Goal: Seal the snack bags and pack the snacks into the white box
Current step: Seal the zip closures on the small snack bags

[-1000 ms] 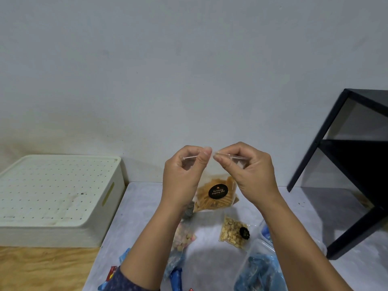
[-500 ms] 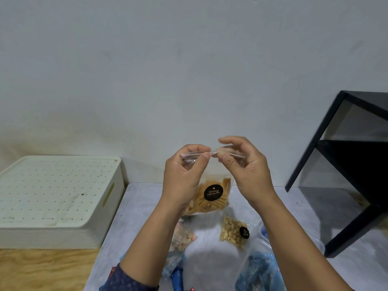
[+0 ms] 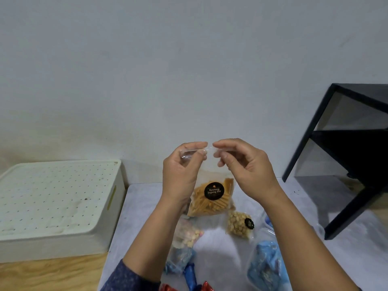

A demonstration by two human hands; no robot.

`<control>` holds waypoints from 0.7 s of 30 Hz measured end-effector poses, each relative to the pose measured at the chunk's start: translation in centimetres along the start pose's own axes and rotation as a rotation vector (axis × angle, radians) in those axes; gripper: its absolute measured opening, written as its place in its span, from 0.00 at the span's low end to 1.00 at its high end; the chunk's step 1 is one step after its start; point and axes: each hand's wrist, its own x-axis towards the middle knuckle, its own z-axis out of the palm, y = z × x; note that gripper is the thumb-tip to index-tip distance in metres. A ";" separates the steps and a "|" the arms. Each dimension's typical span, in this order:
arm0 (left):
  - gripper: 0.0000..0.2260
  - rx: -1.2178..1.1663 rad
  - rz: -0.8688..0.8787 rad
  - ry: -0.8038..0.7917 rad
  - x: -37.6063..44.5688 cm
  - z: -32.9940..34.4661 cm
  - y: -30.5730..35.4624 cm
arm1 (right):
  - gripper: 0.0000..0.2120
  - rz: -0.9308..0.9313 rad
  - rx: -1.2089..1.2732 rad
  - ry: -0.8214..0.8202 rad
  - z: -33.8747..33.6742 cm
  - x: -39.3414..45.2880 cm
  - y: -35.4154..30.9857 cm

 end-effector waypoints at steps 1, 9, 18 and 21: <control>0.08 -0.002 -0.002 0.004 0.1 -0.3 -0.1 | 0.17 -0.016 -0.013 -0.016 0.2 -0.2 -0.1; 0.17 -0.133 -0.069 -0.022 1.2 -2.5 -1.5 | 0.16 0.028 -0.139 -0.039 2.5 -1.7 1.1; 0.20 0.208 0.073 -0.306 2.2 -1.8 -7.6 | 0.17 0.268 -0.077 0.121 1.2 0.1 6.2; 0.18 0.421 0.108 -0.344 4.2 -0.1 -10.8 | 0.17 0.323 -0.126 0.095 0.0 1.4 9.9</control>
